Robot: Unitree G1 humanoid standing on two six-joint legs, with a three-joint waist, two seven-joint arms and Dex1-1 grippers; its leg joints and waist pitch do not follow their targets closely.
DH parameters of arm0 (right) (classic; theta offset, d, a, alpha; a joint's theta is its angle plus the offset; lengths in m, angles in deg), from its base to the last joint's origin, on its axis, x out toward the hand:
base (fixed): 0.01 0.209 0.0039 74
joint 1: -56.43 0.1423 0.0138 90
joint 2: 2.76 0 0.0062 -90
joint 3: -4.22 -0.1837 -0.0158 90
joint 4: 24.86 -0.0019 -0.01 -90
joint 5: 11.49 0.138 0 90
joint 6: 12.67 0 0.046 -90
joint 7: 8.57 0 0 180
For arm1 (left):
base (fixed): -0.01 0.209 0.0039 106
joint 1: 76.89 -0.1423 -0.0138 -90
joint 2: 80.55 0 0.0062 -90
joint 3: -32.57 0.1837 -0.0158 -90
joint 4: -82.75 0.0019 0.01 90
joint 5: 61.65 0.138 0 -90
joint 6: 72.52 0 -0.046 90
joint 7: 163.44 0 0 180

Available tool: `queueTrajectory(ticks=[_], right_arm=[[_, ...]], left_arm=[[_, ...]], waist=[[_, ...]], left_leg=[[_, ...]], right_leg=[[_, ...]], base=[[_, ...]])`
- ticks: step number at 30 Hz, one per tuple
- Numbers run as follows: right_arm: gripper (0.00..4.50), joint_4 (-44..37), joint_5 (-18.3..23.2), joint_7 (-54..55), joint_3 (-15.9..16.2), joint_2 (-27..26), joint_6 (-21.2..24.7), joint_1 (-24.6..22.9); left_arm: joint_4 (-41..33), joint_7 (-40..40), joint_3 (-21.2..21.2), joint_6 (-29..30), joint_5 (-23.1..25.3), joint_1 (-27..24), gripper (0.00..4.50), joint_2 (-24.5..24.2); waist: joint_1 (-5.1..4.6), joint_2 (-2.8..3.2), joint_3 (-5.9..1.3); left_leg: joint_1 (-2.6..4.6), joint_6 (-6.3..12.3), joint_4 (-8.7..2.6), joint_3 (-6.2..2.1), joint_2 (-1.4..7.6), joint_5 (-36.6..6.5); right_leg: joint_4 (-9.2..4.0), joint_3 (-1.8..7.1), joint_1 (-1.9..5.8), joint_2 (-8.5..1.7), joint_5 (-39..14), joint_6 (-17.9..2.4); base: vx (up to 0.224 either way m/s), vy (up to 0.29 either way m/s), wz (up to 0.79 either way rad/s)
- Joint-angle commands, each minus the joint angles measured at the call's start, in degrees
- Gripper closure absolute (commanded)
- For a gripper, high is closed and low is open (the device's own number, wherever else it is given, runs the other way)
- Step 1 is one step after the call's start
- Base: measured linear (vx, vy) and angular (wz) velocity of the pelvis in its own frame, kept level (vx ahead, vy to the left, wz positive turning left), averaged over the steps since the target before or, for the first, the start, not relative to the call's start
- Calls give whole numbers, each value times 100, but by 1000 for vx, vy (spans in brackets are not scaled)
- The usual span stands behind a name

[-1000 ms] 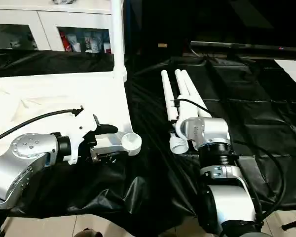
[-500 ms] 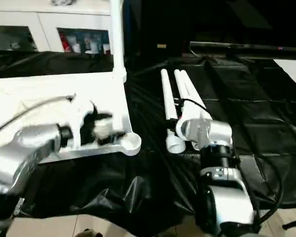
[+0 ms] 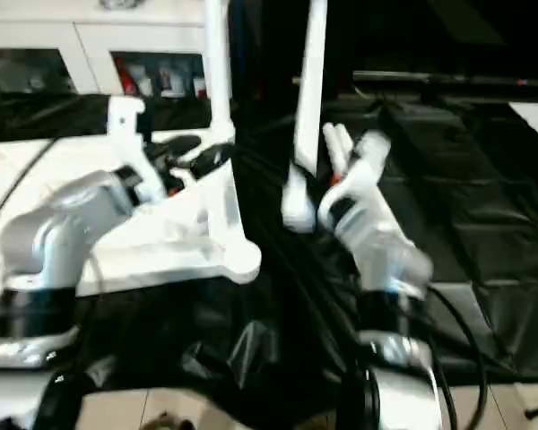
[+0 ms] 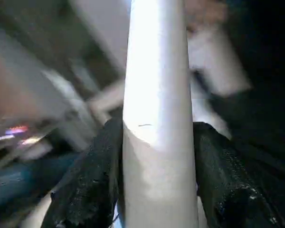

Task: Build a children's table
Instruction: Pick table leg

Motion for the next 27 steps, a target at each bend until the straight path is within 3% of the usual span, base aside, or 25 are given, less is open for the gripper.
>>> queueTrajectory(ticks=[1,5,7,8,10,11,16,17,18,25,27], right_arm=[[264,-409,206,-499,338,45,14,-232],[264,-693,266,-877,758,102,-118,-505],[264,-705,245,-917,817,119,-126,-527],[264,-722,109,-1058,1044,185,-174,-601],[264,-728,33,-1143,1148,198,-262,-641],[264,-711,-21,-1195,1261,230,-309,-669],[264,-621,-104,-1275,1474,279,-399,-676],[264,-621,-104,-1275,1474,279,-399,-676],[264,-609,-98,-1291,1509,281,-399,-666],[264,-419,-485,-1186,1852,393,-620,-610],[264,-365,-707,-977,1993,333,-748,-593]], left_arm=[[105,-115,-190,199,-275,206,0,139],[279,-280,-484,349,-604,426,0,402],[293,-293,-503,342,-629,442,0,423],[309,-352,-608,389,-804,495,0,527],[278,-366,-638,459,-915,504,0,582],[241,-398,-631,537,-961,496,0,617],[188,-481,-606,630,-994,466,0,685],[188,-481,-606,630,-994,466,0,685],[177,-510,-644,668,-1051,461,29,711],[276,-857,-638,548,-853,460,81,660],[426,-1313,-805,436,-739,563,95,762]], waist=[[28,51,-470],[44,23,-455],[45,13,-449],[49,14,-456],[55,13,-461],[56,-16,-458],[59,0,-468],[58,-33,-466],[66,-17,-465],[63,-12,-460],[65,0,-461]], left_leg=[[71,54,-322,-20,46,-920],[56,16,-329,-30,35,-1050],[57,11,-333,-36,43,-1049],[51,20,-329,-37,39,-1024],[38,21,-320,-38,40,-962],[39,45,-324,-35,43,-953],[22,113,-314,-44,50,-806],[22,121,-317,-41,52,-816],[19,127,-317,-44,53,-802],[11,94,-320,-52,54,-805],[15,64,-321,-57,67,-820]], right_leg=[[-439,193,326,-333,-615,-1125],[-479,193,338,-344,-977,-1048],[-492,194,323,-347,-1041,-1027],[-490,195,328,-352,-1053,-998],[-476,195,335,-357,-977,-1006],[-487,194,327,-354,-958,-1001],[-464,186,325,-355,-753,-1052],[-468,184,328,-357,-763,-1055],[-459,183,331,-360,-761,-1062],[-465,179,338,-363,-787,-1006],[-464,180,328,-368,-791,-989]], base=[[0,0,0],[0,0,0],[0,0,0],[0,0,0],[0,0,0],[0,0,0],[0,0,0],[0,0,0],[0,0,0],[0,0,0],[0,0,0]])
